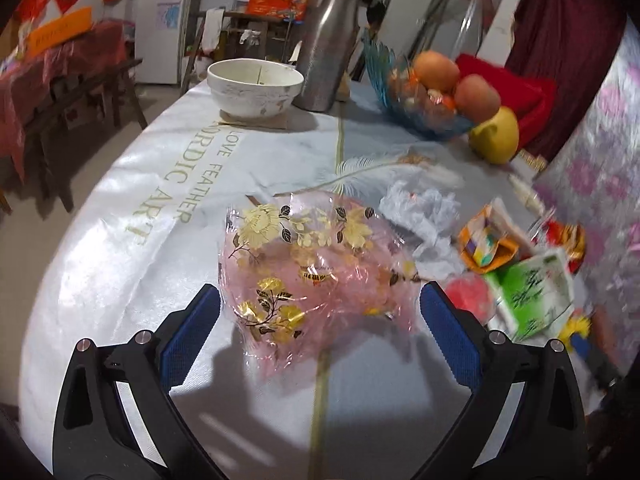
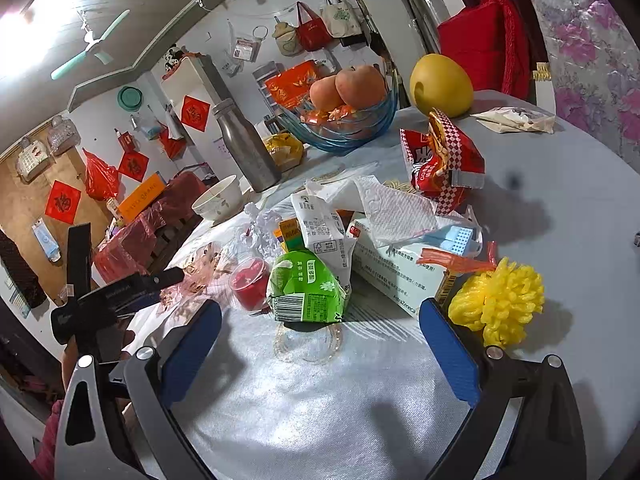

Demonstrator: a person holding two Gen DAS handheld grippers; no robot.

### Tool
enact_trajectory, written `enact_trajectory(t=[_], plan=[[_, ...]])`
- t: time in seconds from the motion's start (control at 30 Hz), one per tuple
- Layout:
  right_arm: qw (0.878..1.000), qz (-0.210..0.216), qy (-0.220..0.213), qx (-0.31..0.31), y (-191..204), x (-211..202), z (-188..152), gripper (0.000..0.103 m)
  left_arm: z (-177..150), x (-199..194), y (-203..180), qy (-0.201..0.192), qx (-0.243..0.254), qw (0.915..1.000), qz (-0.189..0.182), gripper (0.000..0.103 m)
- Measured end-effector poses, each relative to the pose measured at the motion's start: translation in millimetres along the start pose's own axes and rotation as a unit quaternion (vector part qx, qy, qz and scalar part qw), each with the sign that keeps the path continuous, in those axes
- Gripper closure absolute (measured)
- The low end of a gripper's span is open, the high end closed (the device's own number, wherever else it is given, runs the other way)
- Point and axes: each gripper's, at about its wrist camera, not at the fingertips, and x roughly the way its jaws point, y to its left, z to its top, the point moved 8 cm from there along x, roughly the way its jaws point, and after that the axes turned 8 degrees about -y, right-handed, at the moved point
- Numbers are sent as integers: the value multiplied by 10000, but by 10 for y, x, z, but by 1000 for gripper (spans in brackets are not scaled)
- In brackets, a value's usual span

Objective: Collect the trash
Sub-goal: 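Grasp the pink floral bag with the left gripper while the right gripper grasps the green carton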

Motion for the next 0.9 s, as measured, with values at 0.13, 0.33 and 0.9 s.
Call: enact_trajectory(t=[0.13, 0.33, 0.9], plan=[[10000, -7, 0, 0, 2, -2, -1, 6, 20, 72, 120, 7, -150, 9998, 146, 7], [10000, 11, 21, 25, 2, -4, -4, 6, 134, -159, 143, -152, -397, 9989, -188, 7], [9999, -57, -81, -99, 49, -16, -7, 6, 65, 271, 62, 32, 323, 9995, -10, 29]])
